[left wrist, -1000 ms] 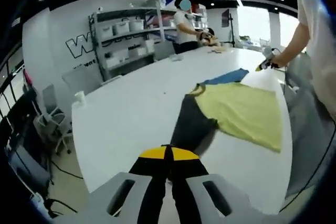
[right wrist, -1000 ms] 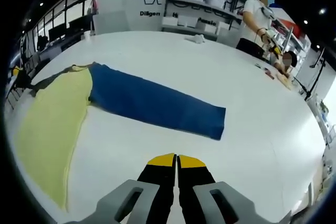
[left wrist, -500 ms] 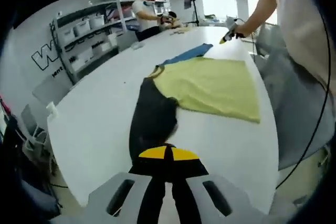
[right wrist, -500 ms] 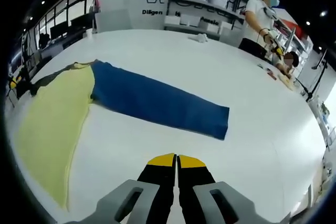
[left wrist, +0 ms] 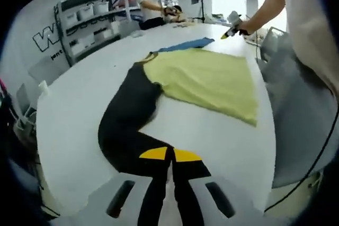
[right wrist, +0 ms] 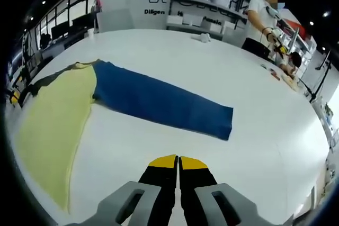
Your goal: Fold the garment on the visible template until the final outline fits inside the template.
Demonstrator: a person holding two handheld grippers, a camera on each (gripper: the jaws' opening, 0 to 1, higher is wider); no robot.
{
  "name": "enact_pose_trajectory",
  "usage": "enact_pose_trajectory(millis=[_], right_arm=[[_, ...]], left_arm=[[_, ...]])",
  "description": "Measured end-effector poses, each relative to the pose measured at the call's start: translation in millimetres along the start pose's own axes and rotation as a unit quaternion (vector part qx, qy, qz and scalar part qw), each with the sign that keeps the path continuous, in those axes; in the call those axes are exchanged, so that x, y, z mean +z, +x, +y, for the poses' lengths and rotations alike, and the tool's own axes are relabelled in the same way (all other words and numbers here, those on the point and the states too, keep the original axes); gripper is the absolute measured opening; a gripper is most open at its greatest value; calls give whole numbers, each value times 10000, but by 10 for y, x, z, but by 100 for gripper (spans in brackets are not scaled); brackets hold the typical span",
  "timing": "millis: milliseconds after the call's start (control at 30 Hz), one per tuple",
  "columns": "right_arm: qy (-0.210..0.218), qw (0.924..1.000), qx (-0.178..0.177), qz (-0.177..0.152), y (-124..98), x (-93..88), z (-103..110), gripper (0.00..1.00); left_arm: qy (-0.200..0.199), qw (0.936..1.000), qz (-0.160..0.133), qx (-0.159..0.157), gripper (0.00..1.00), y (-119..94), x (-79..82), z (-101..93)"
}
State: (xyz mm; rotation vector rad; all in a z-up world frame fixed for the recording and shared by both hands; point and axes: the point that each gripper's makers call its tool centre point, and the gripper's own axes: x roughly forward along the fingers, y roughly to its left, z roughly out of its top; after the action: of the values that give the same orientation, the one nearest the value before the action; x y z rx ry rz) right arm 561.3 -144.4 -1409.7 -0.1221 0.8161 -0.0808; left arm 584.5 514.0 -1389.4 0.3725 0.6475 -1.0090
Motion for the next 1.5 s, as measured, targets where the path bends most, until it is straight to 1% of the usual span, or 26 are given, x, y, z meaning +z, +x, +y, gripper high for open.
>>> enact_pose_trajectory(millis=[33, 100, 167, 200, 233, 300, 333, 400, 467, 500, 533, 667, 700, 800, 833, 867, 900, 933, 967, 1033, 1067, 1100, 1200, 1233, 1333, 1500], right_arm=[[5, 10000, 2, 1, 0, -2, 1, 0], [0, 10000, 2, 9, 2, -9, 4, 0], [5, 10000, 7, 11, 5, -12, 8, 0], [-1, 10000, 7, 11, 6, -12, 9, 0], [0, 10000, 11, 6, 9, -10, 11, 0], [-6, 10000, 15, 13, 12, -11, 18, 0], [-7, 10000, 20, 16, 14, -11, 21, 0], [-16, 10000, 28, 10, 17, -3, 27, 0], [-28, 10000, 36, 8, 18, 3, 32, 0], [-33, 10000, 37, 5, 18, 8, 35, 0], [-30, 10000, 37, -2, 18, 17, 34, 0], [-34, 10000, 24, -19, 18, 23, 14, 0], [-31, 10000, 19, -21, 16, 22, 7, 0], [-19, 10000, 4, -9, 3, 8, -5, 0], [-13, 10000, -1, -6, -3, 3, -7, 0], [-12, 10000, -3, -2, -7, 0, -8, 0], [-12, 10000, -7, 1, -14, -1, -7, 0], [-8, 10000, -8, -4, -18, 1, -7, 0], [-9, 10000, -11, -8, -21, 2, -8, 0], [-10, 10000, -12, -6, -22, -1, -11, 0], [-15, 10000, -16, -6, -22, 1, -12, 0], [-14, 10000, -16, -15, -22, 6, -12, 0], [-22, 10000, 4, -23, -11, 14, 2, 0], [-22, 10000, 17, -34, -9, 21, 15, 0], [-53, 9999, 110, -99, -11, 66, 99, 0], [-208, 9981, 495, -293, 1, 179, 376, 0]], left_arm=[[-121, 9999, 16, 37, 5, -5, -35, -2], [-436, 9989, -108, 116, 7, -31, -80, -19], [-647, 9975, -143, 246, 8, -69, -134, 7], [-810, 9960, -232, 309, 8, -98, -147, 12], [-1009, 9936, -251, 446, 9, -132, -190, 52], [-1167, 9903, -231, 724, 8, -183, -269, 158], [-1379, 9863, -218, 883, 8, -212, -318, 222], [-1563, 9801, -165, 1213, 9, -260, -382, 349], [-1805, 9740, -166, 1357, 8, -270, -402, 412], [-1863, 9725, -128, 1395, 10, -271, -420, 426], [-2004, 9688, -77, 1457, 11, -270, -449, 449], [-2230, 9638, -15, 1462, 12, -228, -502, 450], [-2392, 9600, 36, 1458, 13, -210, -528, 434], [-2431, 9589, 132, 1456, 14, -151, -552, 407], [-2439, 9569, 349, 1537, 14, -144, -627, 409], [-2465, 9560, 369, 1547, 14, -128, -641, 412], [-2499, 9545, 412, 1572, 17, -118, -664, 415], [-2485, 9511, 512, 1759, 16, -147, -707, 472], [-2479, 9520, 476, 1731, 13, -141, -688, 471], [-2500, 9510, 489, 1753, 9, -131, -684, 482], [-2419, 9532, 536, 1733, 5, -124, -680, 466], [-2311, 9549, 578, 1775, 5, -133, -681, 476], [-2456, 9517, 568, 1755, 4, -137, -692, 484], [-2437, 9521, 578, 1754, 4, -140, -696, 487], [-2301, 9533, 653, 1846, 3, -196, -715, 542], [-2241, 9524, 684, 1949, 3, -295, -717, 663]])
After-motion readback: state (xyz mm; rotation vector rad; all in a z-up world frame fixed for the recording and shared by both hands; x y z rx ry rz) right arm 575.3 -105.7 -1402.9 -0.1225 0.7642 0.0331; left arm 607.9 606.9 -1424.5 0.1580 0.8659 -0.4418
